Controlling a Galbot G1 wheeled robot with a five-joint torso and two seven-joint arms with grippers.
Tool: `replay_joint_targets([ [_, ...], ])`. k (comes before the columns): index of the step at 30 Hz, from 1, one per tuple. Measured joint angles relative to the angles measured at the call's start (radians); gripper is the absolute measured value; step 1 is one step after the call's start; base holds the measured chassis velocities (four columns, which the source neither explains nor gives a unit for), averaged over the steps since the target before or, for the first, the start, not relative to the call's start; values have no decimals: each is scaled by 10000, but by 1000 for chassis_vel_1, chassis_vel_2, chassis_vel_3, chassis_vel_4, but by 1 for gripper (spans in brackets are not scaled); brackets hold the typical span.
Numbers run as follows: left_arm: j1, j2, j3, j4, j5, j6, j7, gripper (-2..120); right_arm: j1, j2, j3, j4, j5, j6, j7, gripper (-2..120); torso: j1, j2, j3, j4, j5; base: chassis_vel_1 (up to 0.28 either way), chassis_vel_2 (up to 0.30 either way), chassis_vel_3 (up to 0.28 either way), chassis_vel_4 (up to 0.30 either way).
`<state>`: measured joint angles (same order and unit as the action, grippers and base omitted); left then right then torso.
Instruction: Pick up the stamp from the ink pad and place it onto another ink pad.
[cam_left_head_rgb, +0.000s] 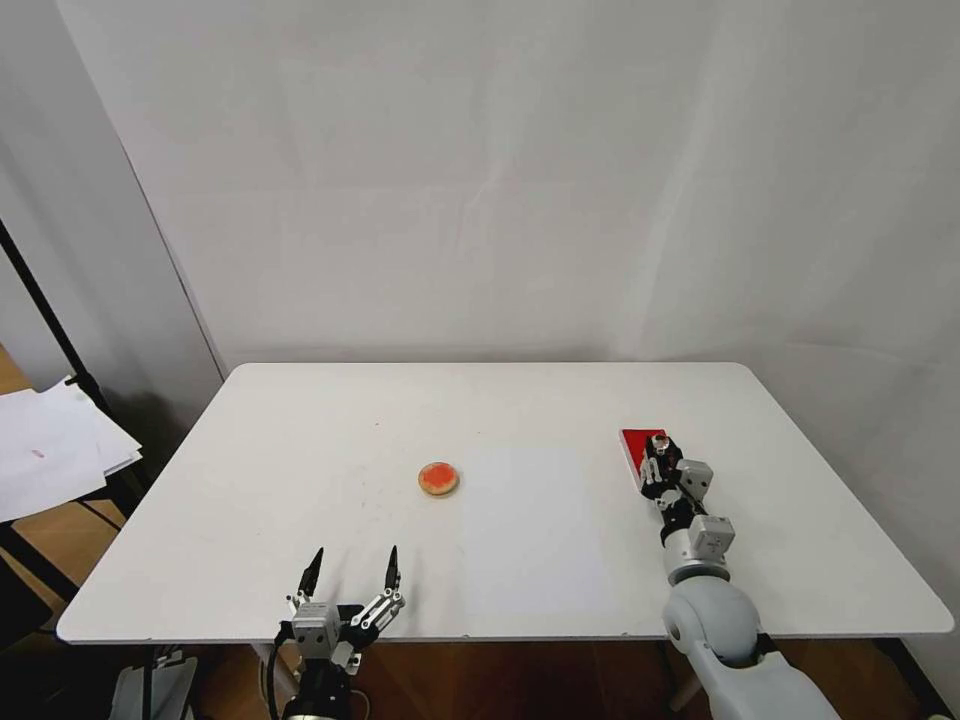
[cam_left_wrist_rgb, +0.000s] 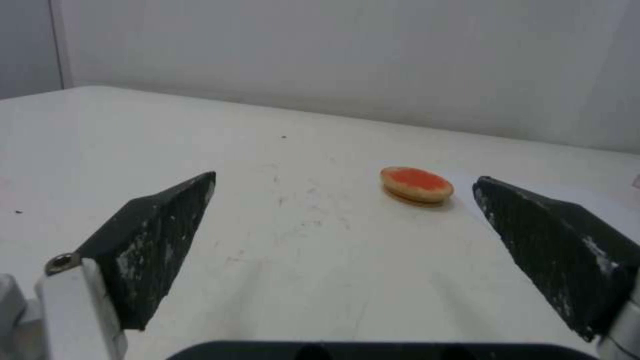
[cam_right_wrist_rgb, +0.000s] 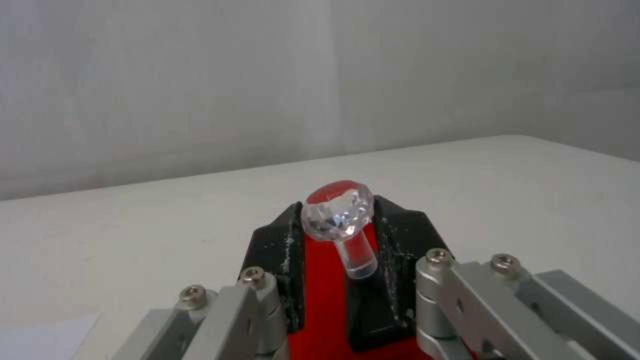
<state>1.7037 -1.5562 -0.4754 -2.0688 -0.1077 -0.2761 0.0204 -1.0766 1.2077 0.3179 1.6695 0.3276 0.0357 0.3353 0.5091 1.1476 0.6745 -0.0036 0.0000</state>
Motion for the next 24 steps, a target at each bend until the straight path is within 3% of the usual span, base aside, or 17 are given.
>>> replay_joint_targets([
  [13,0,0,-1,0,0,0,0,102,-215,-199,-179,1339,601,-381,267,24,2,-1,0,0,0,0,0,0,0],
  [24,0,-1,0,0,0,0,0,102,-882,-325,-1617,2972,1592,-1067,410,24,0,-1,-1,0,-2,0,0,0,0],
])
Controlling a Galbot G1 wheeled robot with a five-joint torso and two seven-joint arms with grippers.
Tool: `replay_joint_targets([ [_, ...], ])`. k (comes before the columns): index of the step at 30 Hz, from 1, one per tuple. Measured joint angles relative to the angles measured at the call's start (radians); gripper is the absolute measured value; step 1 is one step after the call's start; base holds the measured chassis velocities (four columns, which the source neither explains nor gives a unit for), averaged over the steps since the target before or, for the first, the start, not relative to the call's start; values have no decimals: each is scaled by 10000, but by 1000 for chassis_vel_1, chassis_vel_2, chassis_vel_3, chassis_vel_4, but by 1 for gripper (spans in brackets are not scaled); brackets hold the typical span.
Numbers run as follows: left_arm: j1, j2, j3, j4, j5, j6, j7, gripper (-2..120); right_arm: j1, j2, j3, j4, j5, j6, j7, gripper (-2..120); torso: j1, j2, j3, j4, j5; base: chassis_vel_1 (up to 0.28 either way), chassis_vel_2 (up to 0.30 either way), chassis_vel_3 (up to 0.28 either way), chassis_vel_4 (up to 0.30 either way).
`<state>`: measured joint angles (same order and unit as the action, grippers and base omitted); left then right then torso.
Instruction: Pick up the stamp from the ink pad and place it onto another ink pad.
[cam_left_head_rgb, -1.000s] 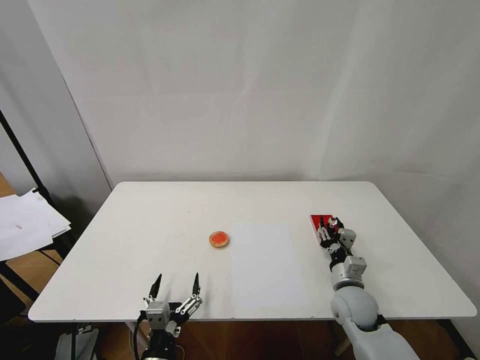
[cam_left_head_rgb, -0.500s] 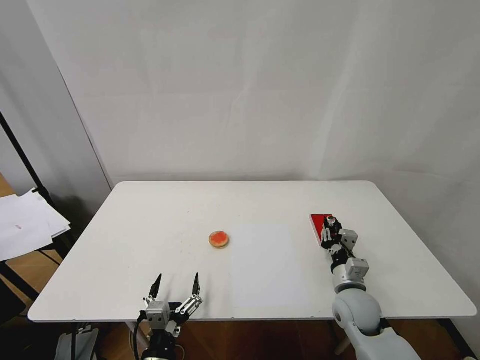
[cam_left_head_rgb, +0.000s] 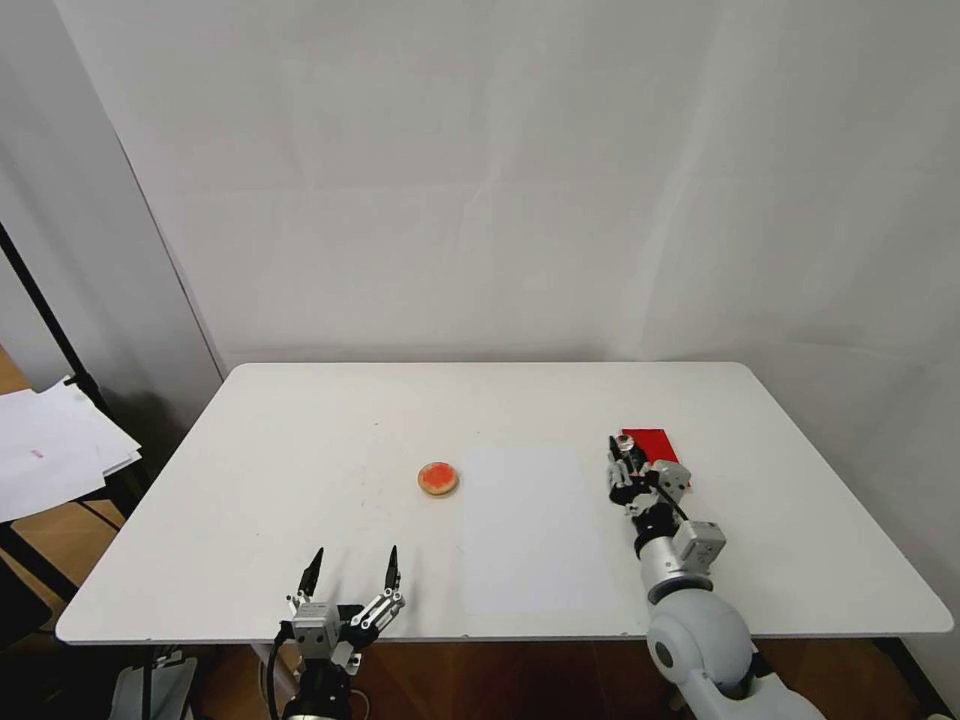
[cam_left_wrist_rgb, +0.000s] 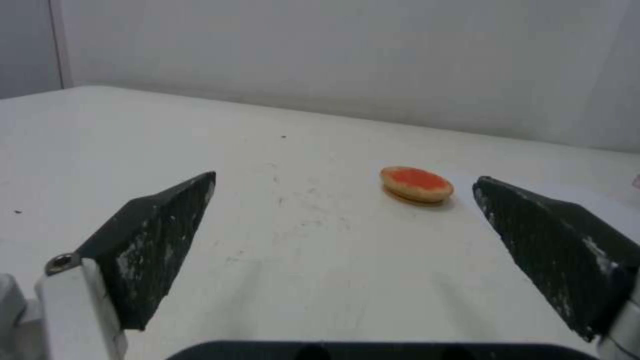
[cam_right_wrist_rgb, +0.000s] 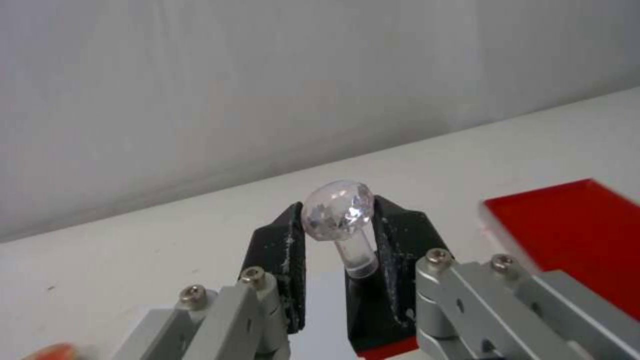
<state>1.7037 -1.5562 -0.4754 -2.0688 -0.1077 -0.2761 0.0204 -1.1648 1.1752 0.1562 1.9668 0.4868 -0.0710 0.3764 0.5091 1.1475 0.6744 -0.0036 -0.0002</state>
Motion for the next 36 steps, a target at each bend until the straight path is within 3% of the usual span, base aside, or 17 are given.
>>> replay_joint_targets([
  [13,0,1,-1,0,0,0,0,102,-335,0,-1170,571,82,-274,243,24,0,0,0,0,0,0,0,0,0],
  [36,0,1,0,1,0,0,0,102,-383,169,-1609,15,624,-498,796,24,-1,1,0,0,1,0,0,0,0],
])
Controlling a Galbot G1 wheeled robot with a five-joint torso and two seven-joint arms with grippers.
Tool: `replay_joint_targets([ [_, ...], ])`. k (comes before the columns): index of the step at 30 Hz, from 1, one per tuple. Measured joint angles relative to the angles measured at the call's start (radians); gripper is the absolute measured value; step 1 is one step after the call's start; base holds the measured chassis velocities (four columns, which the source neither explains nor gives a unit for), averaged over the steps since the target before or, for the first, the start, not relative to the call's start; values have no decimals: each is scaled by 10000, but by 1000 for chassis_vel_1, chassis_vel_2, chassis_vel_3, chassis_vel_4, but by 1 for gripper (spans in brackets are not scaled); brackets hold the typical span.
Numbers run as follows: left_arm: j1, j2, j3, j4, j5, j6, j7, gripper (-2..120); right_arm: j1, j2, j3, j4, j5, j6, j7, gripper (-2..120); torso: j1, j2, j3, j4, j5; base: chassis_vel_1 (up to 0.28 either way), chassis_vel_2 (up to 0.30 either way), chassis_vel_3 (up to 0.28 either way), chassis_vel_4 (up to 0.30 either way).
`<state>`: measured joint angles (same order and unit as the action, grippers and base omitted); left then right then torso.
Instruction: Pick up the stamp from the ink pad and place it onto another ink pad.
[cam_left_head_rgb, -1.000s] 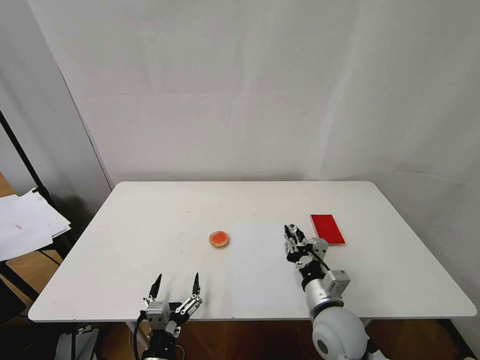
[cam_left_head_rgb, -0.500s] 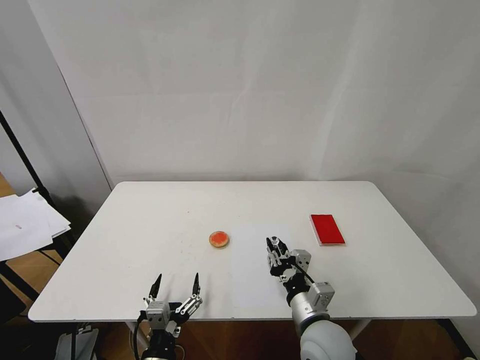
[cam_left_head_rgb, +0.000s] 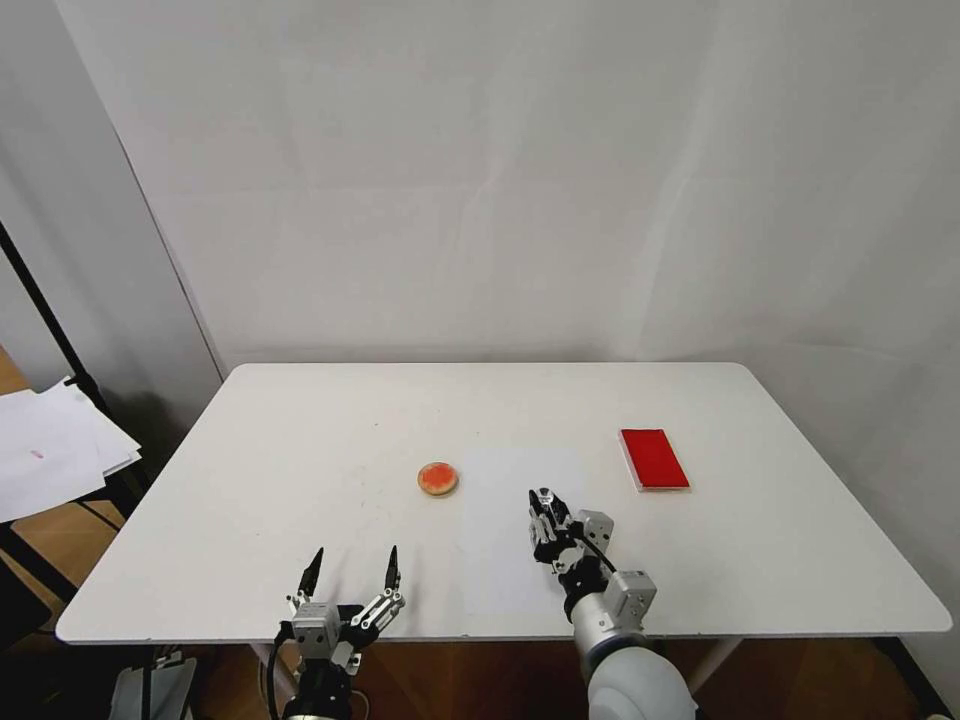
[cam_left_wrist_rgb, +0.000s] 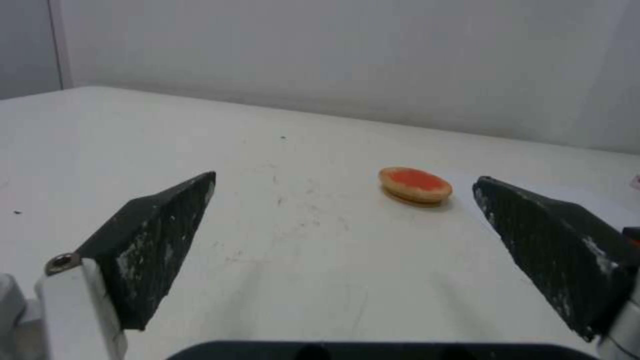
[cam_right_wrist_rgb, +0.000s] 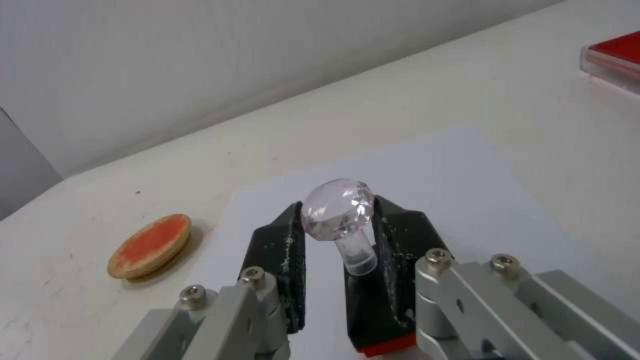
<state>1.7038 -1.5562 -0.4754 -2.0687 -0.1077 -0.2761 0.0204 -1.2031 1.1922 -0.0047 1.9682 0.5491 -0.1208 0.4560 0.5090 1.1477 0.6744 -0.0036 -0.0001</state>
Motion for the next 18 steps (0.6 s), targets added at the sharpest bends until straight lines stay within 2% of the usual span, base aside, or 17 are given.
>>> replay_joint_targets([
  [18,0,0,1,-1,0,0,0,102,0,2,35,281,-117,88,18,24,1,-1,3,0,4,0,0,0,0],
])
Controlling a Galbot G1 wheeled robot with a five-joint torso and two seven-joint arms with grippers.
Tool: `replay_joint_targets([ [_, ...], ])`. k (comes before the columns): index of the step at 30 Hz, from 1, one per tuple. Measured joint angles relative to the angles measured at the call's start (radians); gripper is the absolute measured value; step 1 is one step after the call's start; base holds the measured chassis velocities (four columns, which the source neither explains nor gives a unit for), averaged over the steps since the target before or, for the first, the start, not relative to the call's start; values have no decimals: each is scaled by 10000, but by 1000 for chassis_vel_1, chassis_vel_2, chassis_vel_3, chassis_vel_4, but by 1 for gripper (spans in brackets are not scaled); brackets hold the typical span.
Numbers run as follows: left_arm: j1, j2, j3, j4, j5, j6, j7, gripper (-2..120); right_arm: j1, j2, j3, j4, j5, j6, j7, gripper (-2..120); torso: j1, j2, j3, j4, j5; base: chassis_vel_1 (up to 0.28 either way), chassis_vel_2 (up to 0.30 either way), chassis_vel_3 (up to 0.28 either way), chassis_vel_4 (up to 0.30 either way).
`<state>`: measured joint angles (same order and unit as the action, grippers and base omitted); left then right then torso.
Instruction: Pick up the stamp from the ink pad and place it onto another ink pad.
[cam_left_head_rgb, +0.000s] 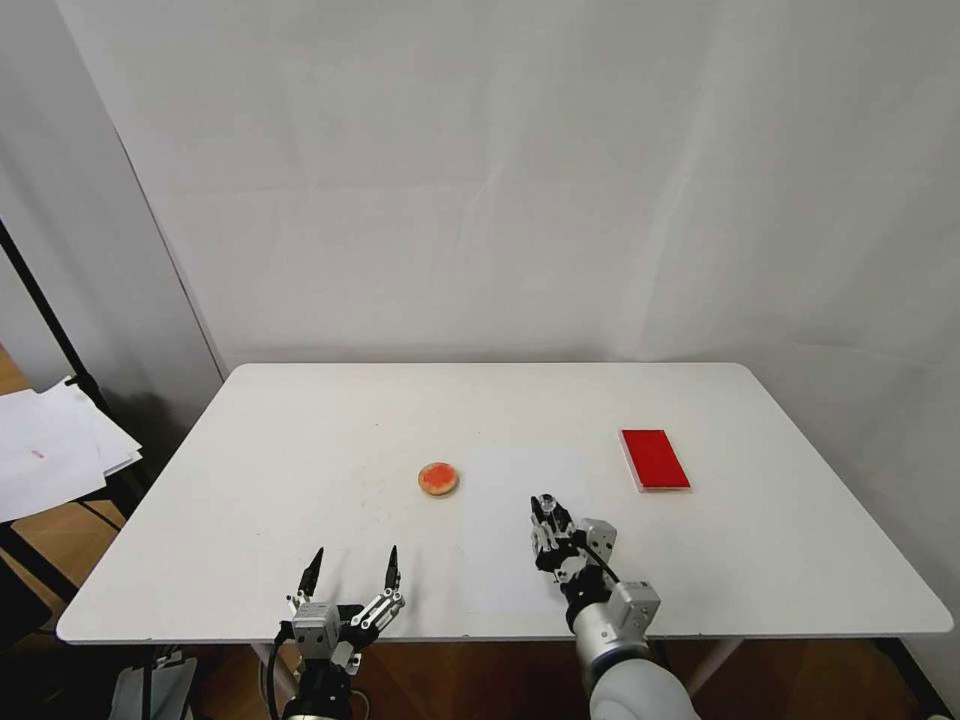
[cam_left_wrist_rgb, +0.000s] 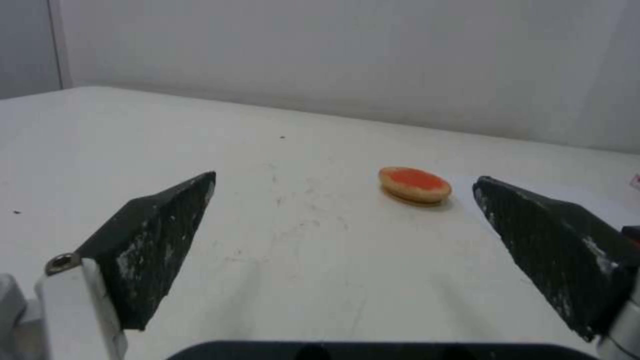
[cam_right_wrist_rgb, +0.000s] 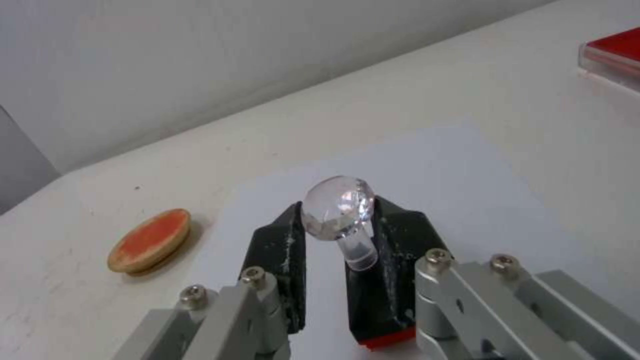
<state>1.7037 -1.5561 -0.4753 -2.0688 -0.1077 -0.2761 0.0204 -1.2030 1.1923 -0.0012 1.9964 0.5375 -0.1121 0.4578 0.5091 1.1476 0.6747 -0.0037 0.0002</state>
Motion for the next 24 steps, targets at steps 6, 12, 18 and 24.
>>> replay_joint_targets([
  [6,0,-1,0,0,0,0,0,102,388,-174,16,663,43,98,-350,24,4,-1,1,2,-3,0,0,0,0],
  [12,0,0,0,0,0,0,0,102,540,-223,-186,392,13,385,-687,24,2,-1,-1,0,-3,0,0,0,0],
  [18,0,0,0,0,0,0,0,102,1111,-129,-941,-128,13,534,-877,24,1,-1,-1,1,-4,0,0,0,0],
  [24,0,0,-1,0,0,0,0,102,1817,9,-1634,-519,263,528,-890,24,1,0,-1,1,-4,0,0,0,0],
])
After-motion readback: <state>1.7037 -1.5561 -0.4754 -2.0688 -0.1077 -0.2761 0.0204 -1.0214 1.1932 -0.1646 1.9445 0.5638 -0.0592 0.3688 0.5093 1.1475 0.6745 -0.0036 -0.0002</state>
